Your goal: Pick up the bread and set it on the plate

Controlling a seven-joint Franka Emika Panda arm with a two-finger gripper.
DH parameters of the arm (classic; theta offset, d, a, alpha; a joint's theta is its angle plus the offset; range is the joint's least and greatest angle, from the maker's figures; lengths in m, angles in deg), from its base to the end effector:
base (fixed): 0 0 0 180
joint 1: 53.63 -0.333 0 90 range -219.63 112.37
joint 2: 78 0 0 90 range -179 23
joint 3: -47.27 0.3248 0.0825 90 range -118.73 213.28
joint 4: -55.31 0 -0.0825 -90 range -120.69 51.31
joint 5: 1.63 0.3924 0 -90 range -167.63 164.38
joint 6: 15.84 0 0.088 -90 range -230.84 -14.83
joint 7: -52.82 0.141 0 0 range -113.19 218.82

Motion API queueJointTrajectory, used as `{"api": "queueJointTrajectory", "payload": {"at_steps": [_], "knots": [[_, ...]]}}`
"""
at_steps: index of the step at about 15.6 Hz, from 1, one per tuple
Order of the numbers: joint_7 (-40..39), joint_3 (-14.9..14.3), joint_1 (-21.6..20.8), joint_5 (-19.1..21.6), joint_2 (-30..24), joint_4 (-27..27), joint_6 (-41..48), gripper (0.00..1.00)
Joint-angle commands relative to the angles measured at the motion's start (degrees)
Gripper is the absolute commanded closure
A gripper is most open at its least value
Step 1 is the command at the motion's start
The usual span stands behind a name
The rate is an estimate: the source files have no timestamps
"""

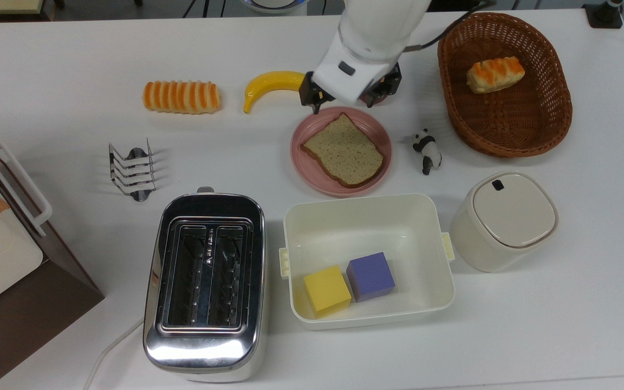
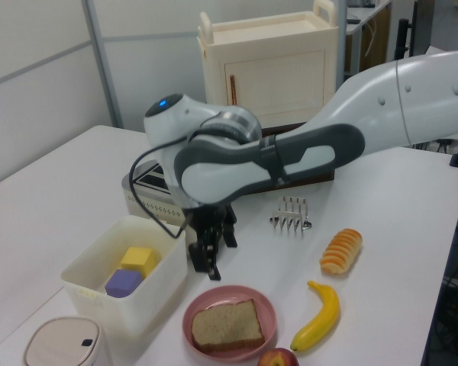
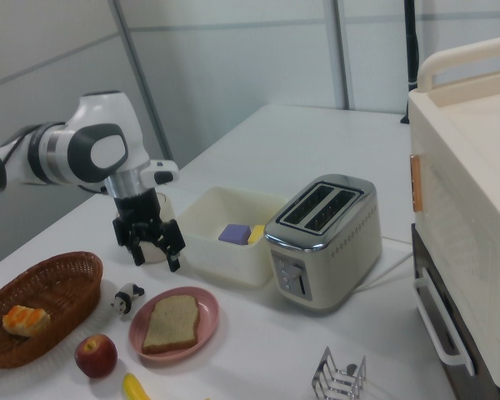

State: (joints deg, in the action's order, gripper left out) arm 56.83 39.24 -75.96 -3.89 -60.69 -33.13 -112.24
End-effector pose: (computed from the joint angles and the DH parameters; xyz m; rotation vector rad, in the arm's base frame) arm 0.6185 0.1611 0.4400 3.0148 0.2874 -0.2207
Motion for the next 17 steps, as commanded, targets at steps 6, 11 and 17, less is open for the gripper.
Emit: {"api": "queueJointTrajectory", "payload": {"at_steps": [6, 11, 17], "knots": [[4.8, -0.1, 12.1, 0.2, -12.1, -1.6, 2.5, 0.00], [4.6, 0.1, 14.2, 0.1, -14.8, -2.3, 2.9, 0.00], [4.7, 0.1, 13.8, 0.1, -14.2, -2.5, 3.6, 0.00]]}}
